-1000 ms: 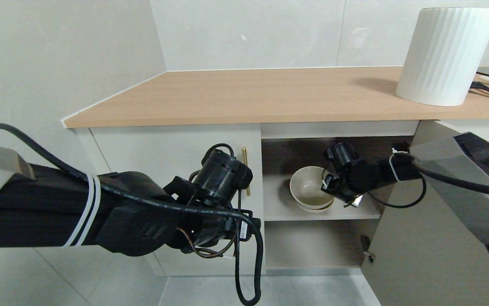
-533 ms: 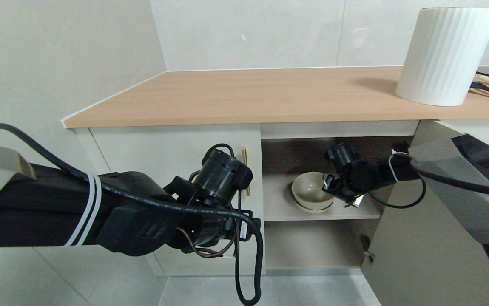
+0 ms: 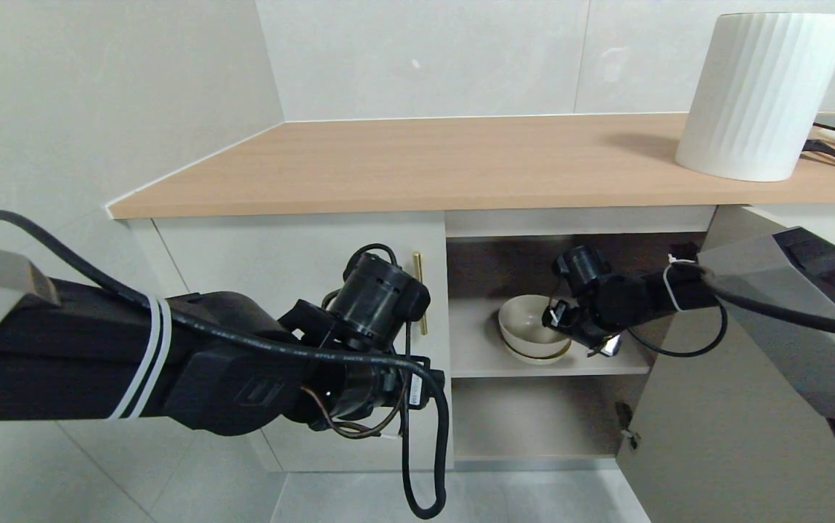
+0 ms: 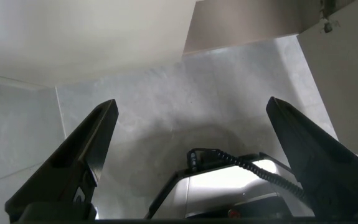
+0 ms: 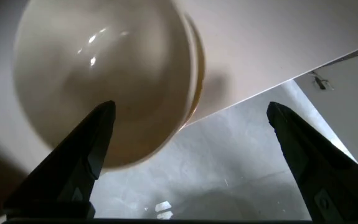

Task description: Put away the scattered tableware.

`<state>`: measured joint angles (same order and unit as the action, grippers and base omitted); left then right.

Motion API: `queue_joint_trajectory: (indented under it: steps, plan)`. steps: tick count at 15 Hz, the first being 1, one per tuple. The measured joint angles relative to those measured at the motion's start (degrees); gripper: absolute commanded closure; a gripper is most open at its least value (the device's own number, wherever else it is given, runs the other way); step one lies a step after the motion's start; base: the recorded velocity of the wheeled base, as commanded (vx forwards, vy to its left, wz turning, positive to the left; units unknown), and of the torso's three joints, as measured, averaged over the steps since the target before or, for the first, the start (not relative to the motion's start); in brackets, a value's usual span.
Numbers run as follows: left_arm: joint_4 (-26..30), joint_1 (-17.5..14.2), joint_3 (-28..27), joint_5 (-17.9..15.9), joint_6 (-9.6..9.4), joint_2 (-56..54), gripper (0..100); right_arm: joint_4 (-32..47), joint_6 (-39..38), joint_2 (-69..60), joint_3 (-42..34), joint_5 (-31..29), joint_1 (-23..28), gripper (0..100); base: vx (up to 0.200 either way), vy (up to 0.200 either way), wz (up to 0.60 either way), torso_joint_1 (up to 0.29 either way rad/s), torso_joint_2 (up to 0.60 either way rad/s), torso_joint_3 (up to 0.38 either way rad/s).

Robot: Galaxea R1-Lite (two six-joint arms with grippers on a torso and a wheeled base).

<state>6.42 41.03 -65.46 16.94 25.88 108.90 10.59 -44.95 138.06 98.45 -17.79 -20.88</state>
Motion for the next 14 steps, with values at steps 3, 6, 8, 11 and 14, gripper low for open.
queue_joint_trajectory:
  steps: [3,6,8,11,14]
  plan:
    - [-0.02,-0.3,-0.09,-0.06,-0.02,-0.66,0,2.54,0.0,-3.08,-3.17,0.35,-2.16,0,0.0,0.0,0.0,0.0,0.0,0.0]
    - [0.0,-0.66,0.56,-0.01,0.22,-2.5,0,3.96,0.55,-11.46,-12.02,1.21,-7.31,0,0.0,0.0,0.0,0.0,0.0,0.0]
    - [0.02,-0.88,1.55,-0.01,1.0,-3.33,0,4.29,1.45,-17.36,-17.88,2.13,-9.96,0,0.0,0.0,0.0,0.0,0.0,0.0]
    - [0.0,-0.94,1.85,0.57,1.18,-3.85,0,5.02,2.04,-25.44,-25.93,2.57,-12.15,0,-0.133,0.0,0.0,0.0,0.0,0.0]
    - [0.02,-0.9,1.94,1.63,1.24,-3.83,0,8.36,2.56,-34.76,-33.54,2.84,-16.6,0,-0.2,0.0,0.0,0.001,0.01,0.006]
